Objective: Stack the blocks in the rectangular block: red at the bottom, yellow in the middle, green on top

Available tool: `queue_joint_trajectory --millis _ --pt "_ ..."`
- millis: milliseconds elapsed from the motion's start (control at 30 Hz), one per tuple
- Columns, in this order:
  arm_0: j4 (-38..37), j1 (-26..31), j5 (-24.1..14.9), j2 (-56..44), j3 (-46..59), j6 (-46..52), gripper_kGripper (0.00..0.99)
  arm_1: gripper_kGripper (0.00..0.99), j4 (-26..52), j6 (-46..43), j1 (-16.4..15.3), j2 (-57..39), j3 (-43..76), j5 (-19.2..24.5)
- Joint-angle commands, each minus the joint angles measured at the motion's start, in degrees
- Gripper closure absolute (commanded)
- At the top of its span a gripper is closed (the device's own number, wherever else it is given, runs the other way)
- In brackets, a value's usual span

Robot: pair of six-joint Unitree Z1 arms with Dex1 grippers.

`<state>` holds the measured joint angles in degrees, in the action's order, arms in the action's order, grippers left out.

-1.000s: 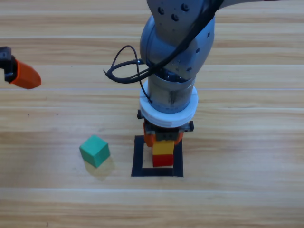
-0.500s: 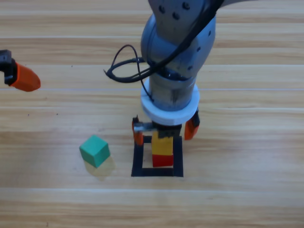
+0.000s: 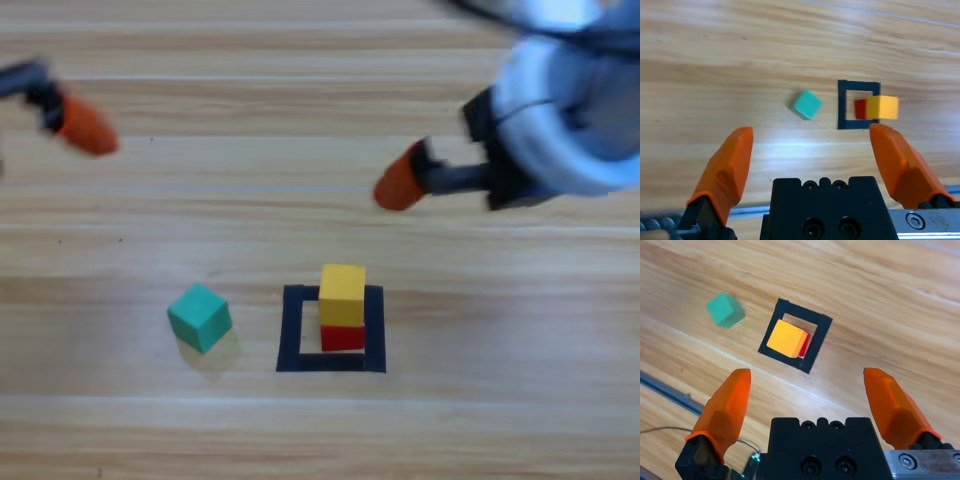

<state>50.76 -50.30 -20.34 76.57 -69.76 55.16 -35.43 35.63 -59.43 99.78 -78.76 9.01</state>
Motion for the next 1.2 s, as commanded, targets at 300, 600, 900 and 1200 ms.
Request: queue_joint_trajectory --millis 300,600,900,1200 --pt "12.61 5.47 12.25 36.72 -22.97 26.67 0.025 0.0 5.19 -6.45 3.44 -12.41 16.18 -0.31" --pt "12.69 5.65 11.81 38.83 -22.97 40.99 0.028 0.0 6.16 -6.27 3.44 -13.47 17.59 -0.22" --pt "12.61 5.91 12.25 42.26 -21.91 47.06 0.031 0.0 9.32 -6.27 3.44 -14.35 20.05 -0.31" --pt "7.33 8.2 14.27 41.64 -16.9 46.53 0.045 0.0 10.82 -6.18 3.44 -13.99 20.58 -0.75"
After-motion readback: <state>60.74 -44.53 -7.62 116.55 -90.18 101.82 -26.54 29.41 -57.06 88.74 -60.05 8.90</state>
